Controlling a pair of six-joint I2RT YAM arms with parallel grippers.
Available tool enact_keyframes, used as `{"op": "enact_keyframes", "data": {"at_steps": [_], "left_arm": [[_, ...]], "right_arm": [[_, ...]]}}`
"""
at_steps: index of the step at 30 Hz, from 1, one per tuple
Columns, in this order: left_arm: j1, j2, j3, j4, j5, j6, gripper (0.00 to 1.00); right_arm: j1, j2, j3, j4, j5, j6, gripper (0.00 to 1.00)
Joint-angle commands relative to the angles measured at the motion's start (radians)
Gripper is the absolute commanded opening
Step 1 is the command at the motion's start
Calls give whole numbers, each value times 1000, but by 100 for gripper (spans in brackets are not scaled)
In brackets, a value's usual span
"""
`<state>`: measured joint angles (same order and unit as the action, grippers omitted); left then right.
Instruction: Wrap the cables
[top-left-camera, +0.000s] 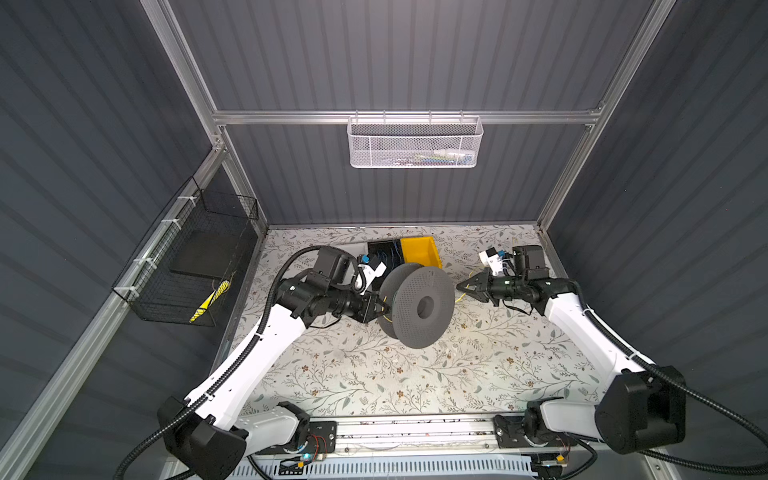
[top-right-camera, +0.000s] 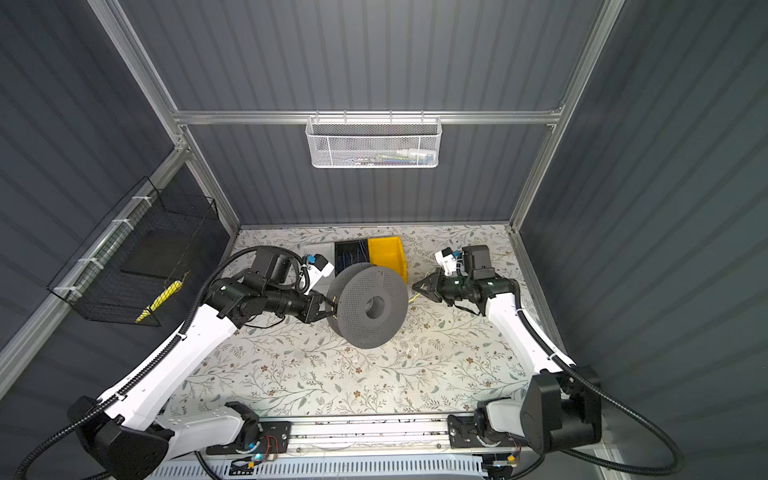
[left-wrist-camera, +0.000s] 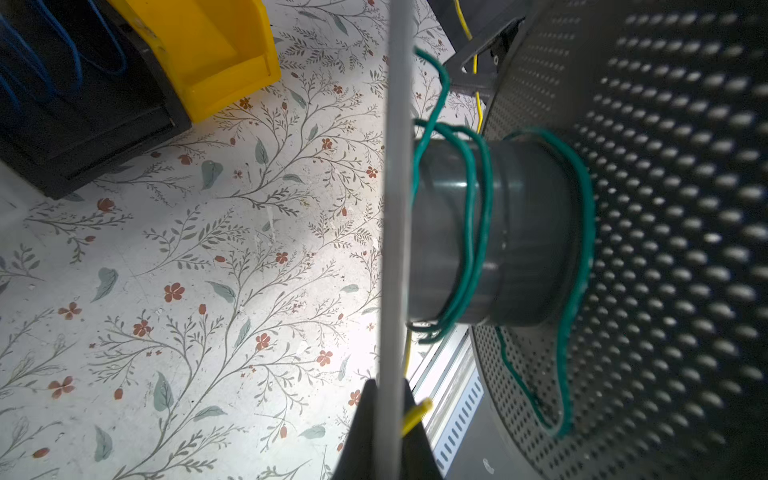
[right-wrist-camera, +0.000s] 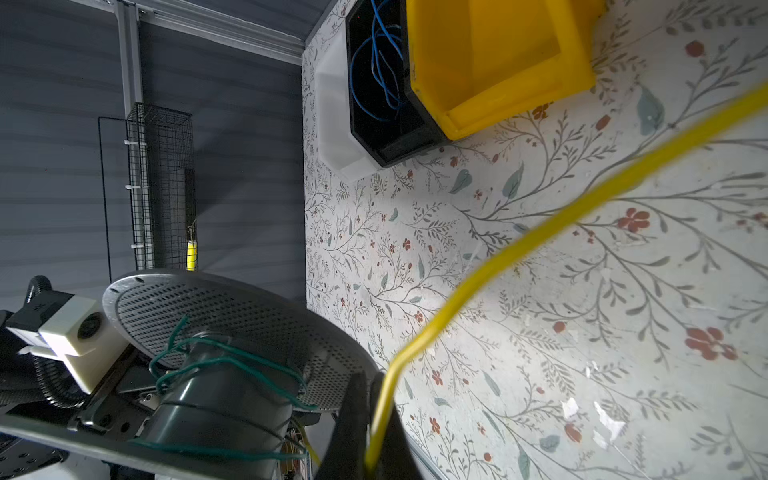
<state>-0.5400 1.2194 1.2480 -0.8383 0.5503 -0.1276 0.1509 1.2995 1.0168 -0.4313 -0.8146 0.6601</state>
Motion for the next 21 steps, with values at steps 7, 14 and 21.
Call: {"op": "enact_keyframes", "data": {"at_steps": [7, 14, 21], "left_arm": [[-42, -49, 2, -111, -109, 27, 0], [-34, -52, 4, -48, 61, -12, 0], [-37, -19, 64, -119, 103, 44, 0]], "right_arm": [[-33, 16, 132, -30, 77, -26, 0], [-32, 10, 124, -15, 57, -92, 0], [-33, 78, 243, -19, 13, -110, 0]]}}
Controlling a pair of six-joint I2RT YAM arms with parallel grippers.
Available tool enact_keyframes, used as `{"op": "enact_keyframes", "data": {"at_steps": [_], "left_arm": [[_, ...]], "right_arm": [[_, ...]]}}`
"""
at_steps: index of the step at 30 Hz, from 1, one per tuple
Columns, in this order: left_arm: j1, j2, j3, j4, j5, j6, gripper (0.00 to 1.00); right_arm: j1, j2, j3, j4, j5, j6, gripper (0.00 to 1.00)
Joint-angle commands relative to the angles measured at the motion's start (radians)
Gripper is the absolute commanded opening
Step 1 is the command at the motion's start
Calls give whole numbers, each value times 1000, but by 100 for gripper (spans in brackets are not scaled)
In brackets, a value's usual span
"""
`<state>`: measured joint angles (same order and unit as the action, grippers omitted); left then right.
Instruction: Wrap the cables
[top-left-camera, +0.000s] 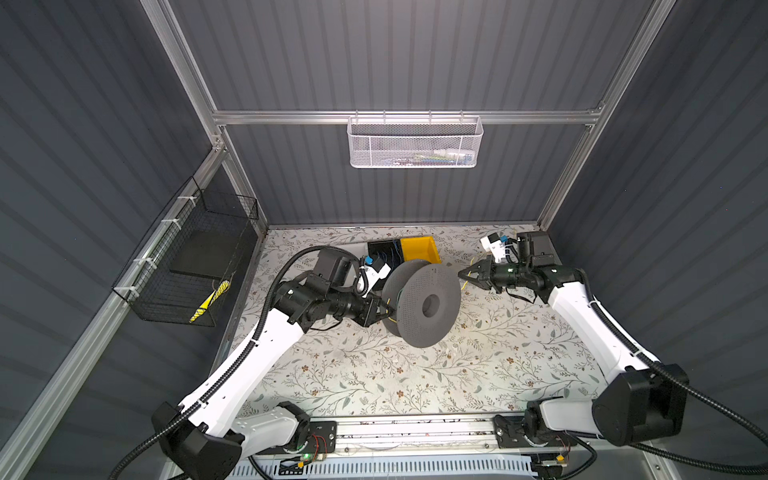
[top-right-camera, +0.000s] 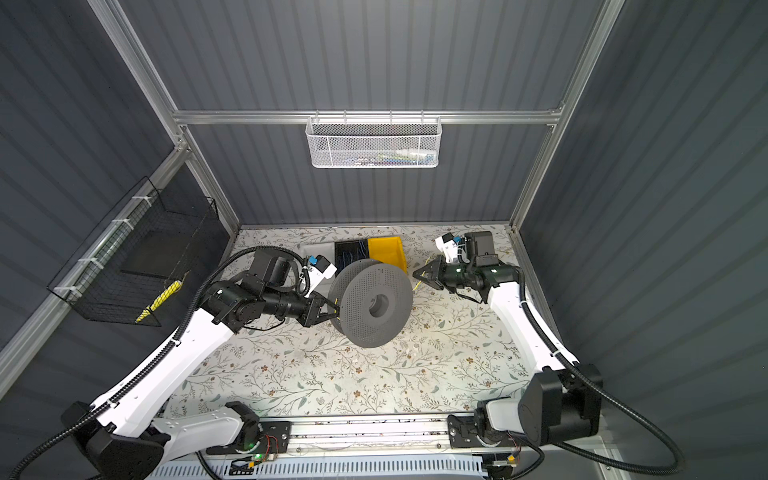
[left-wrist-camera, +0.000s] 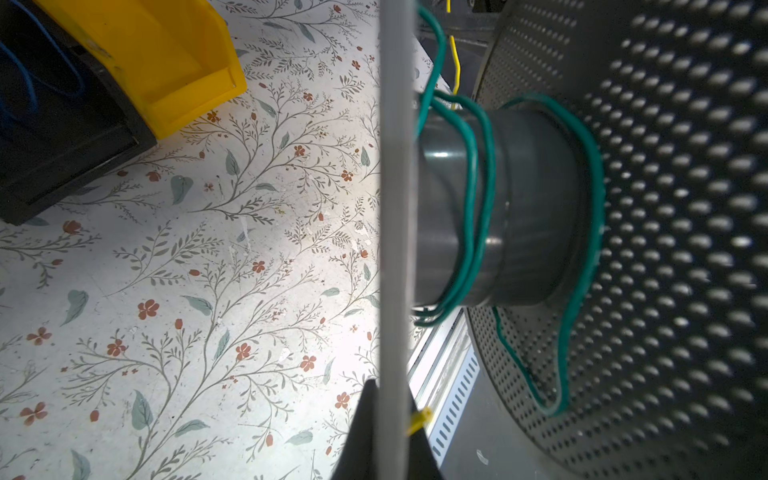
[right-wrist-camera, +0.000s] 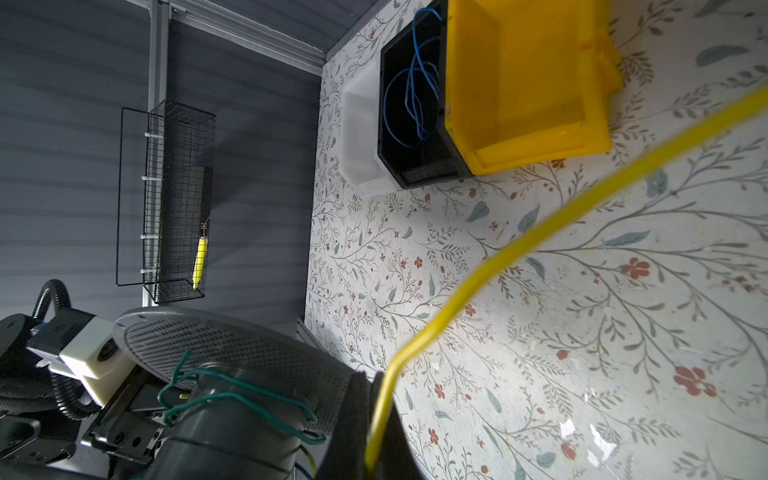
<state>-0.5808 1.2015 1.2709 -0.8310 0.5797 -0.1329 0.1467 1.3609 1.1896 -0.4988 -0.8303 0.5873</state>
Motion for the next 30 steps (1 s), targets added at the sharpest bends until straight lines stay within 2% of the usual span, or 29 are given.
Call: {"op": "enact_keyframes", "data": {"at_steps": [1, 5, 11, 15, 20, 22, 27, 30], "left_arm": [[0, 8, 51, -142, 69, 64, 0], [-41, 56, 78, -190, 36, 113, 0], [-166, 155, 133, -274, -149, 152, 0], [-169, 163, 134, -284, -288, 154, 0], [-176, 195, 210, -324, -407, 153, 0], [-176, 199, 221, -321, -405, 154, 0], [-176, 177, 240, -306, -379, 142, 0], [-177, 163, 256, -330, -339, 126, 0]], "right_arm": [[-27, 27, 94, 36, 24, -46, 0], [-12, 70, 186, 9, 22, -62, 0], [40, 124, 290, -12, 24, -84, 0], [60, 122, 330, -28, 20, -119, 0], [114, 88, 340, -82, 56, -235, 0], [133, 77, 322, -74, 54, -250, 1], [133, 84, 239, -70, 94, -221, 11], [121, 80, 169, -26, 85, -187, 25]]}}
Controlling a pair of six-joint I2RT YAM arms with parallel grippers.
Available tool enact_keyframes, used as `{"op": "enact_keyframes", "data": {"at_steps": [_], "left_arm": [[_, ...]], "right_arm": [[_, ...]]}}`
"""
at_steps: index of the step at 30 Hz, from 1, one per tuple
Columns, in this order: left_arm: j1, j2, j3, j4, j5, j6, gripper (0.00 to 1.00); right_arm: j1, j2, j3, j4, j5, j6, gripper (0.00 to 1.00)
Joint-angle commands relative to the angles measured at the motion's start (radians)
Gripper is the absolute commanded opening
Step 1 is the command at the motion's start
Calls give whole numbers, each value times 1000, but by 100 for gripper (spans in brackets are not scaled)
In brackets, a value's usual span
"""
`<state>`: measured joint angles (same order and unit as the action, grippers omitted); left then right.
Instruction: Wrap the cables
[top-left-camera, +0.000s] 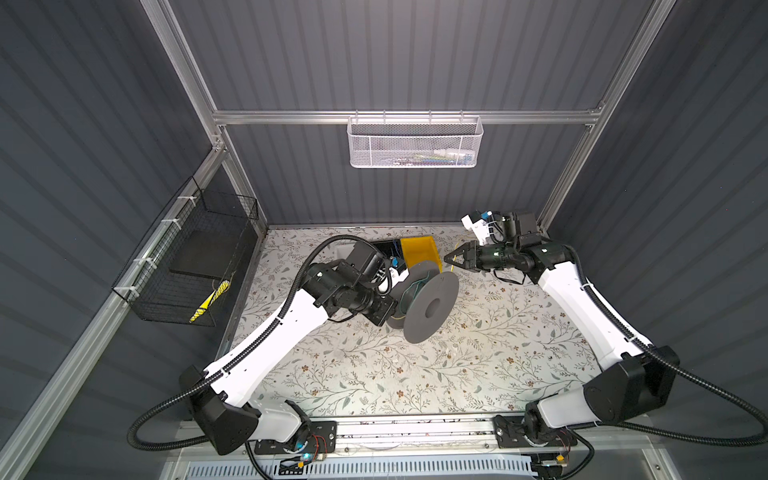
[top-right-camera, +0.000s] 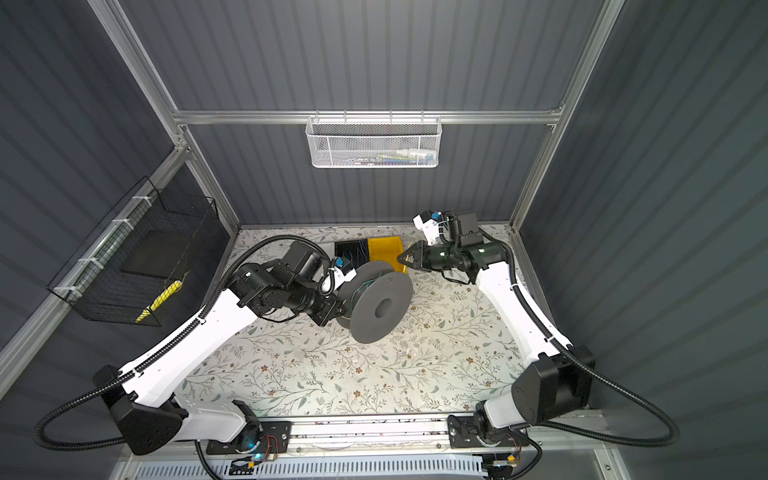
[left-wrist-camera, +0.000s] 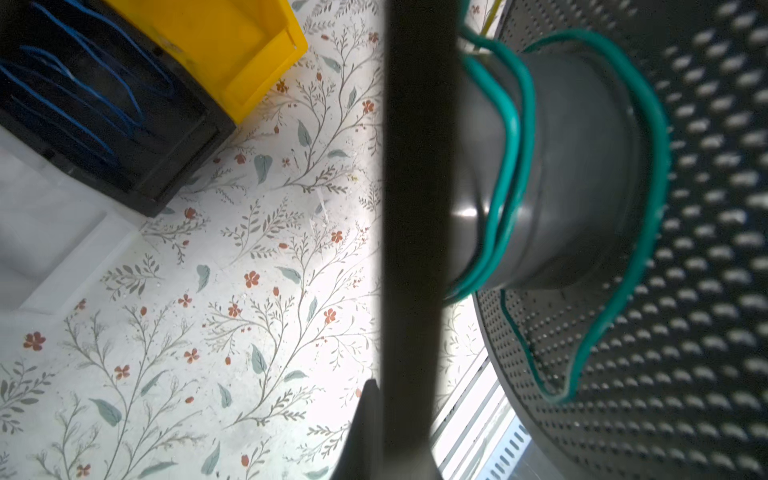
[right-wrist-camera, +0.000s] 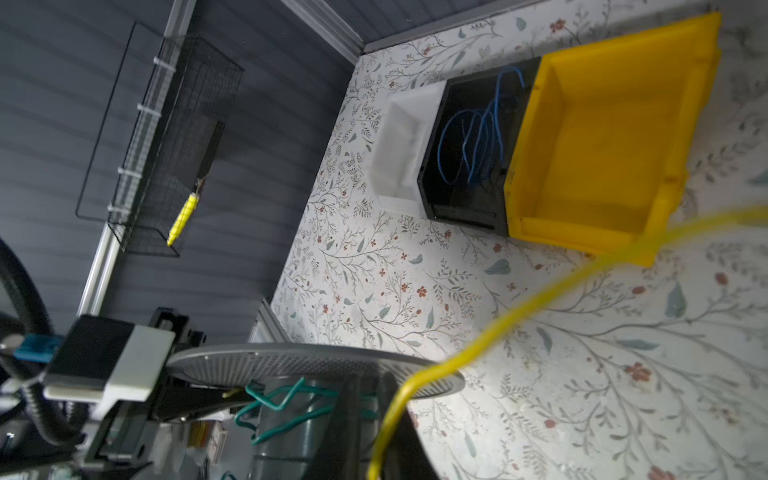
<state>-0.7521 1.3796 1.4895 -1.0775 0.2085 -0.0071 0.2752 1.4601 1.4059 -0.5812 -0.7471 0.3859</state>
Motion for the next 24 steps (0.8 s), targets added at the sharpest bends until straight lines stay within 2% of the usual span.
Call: {"op": "enact_keyframes", "data": {"at_steps": [1, 4, 6, 12, 15, 20, 24], "left_arm": [[-5, -22, 44, -91, 38, -7, 0], [-5, -36, 60, -116, 53, -24, 0], [-5, -34, 70, -139, 52, -26, 0], [-6, -29, 80, -177, 20, -32, 0], [-6, -25, 87, -186, -2, -34, 0], [-5, -14, 91, -197, 5, -34, 0], [-6, -5, 98, -202, 10, -33, 0]], "right_arm": [[-8, -21, -69, 84, -9, 24, 28], [-13, -20, -114, 121, -29, 46, 44], [-14, -21, -130, 126, -41, 41, 50], [-57, -55, -177, 92, -10, 3, 80], [-118, -69, -215, 69, -24, -7, 82], [-199, -172, -336, 126, -33, 32, 80], [-244, -222, -415, 133, 55, 72, 77]]}}
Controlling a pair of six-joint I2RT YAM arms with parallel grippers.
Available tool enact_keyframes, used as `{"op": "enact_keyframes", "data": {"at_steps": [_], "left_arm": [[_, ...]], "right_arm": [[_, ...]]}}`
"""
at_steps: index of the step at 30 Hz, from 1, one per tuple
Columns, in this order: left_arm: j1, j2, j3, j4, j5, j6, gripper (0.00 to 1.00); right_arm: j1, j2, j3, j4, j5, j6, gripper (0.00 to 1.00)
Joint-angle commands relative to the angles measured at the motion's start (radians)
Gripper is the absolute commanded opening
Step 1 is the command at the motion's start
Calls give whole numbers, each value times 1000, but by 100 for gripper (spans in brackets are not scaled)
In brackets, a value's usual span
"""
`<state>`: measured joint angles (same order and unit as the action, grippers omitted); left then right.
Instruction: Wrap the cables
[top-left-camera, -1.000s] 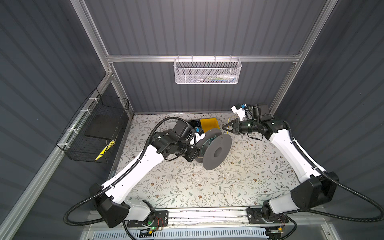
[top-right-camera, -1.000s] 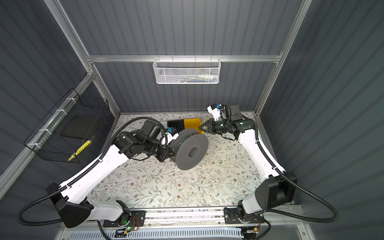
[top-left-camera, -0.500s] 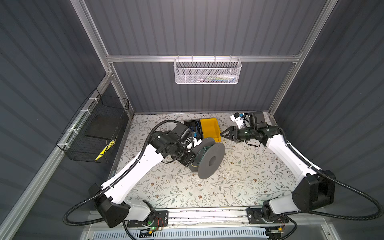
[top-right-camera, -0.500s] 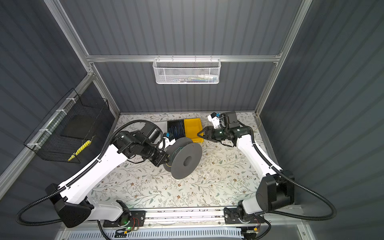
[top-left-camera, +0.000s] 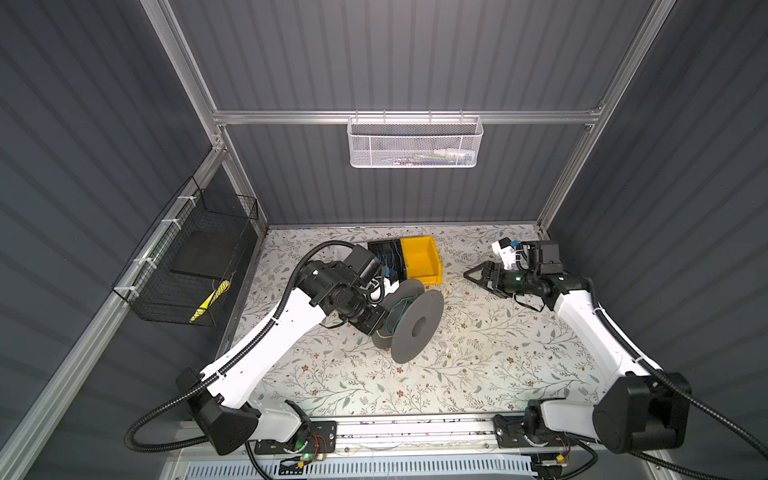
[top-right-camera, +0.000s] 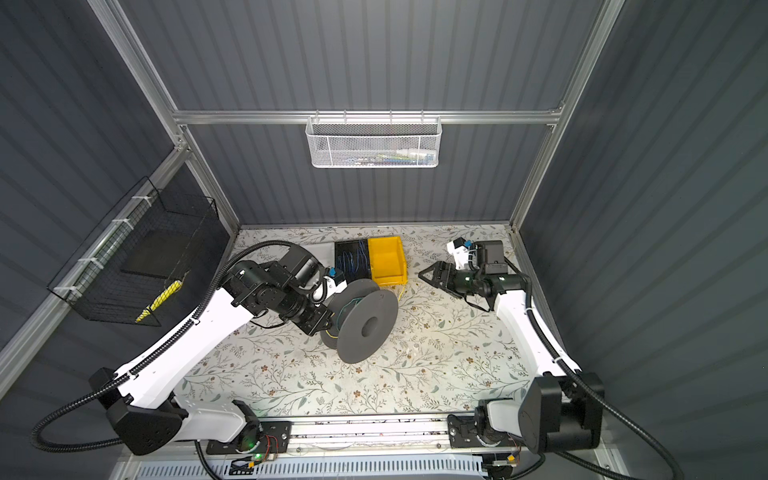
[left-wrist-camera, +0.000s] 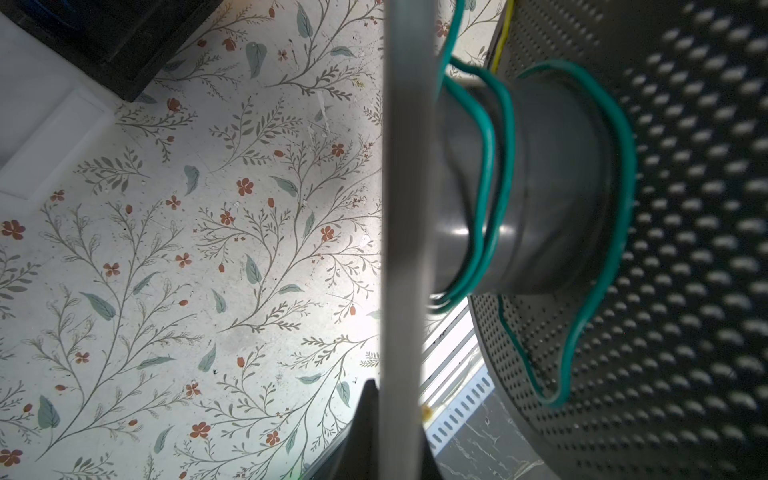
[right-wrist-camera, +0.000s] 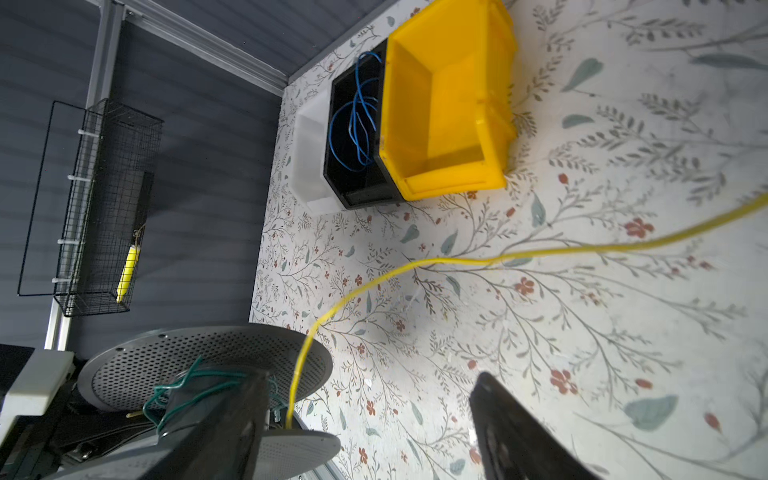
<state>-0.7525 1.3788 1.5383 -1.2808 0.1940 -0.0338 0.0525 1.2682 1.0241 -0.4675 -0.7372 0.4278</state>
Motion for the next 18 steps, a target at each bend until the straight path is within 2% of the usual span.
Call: {"op": "enact_keyframes", "data": {"at_steps": [1, 5, 10, 15, 18], "left_arm": [[-5, -5, 52, 0, 25, -5, 0], [-5, -1, 62, -14, 28, -1, 0], [-5, -2, 63, -15, 31, -5, 0], [-5, -1, 56, -15, 30, -8, 0], [-5, -1, 55, -14, 32, -9, 0]], "right_arm": [[-38, -38, -65, 36, 63, 49, 76], [-78, -17, -186, 175, 49, 135, 75], [-77, 66, -232, 355, 14, 208, 75], [-73, 154, -204, 499, -41, 269, 75], [-67, 214, -161, 519, -41, 286, 74]]}}
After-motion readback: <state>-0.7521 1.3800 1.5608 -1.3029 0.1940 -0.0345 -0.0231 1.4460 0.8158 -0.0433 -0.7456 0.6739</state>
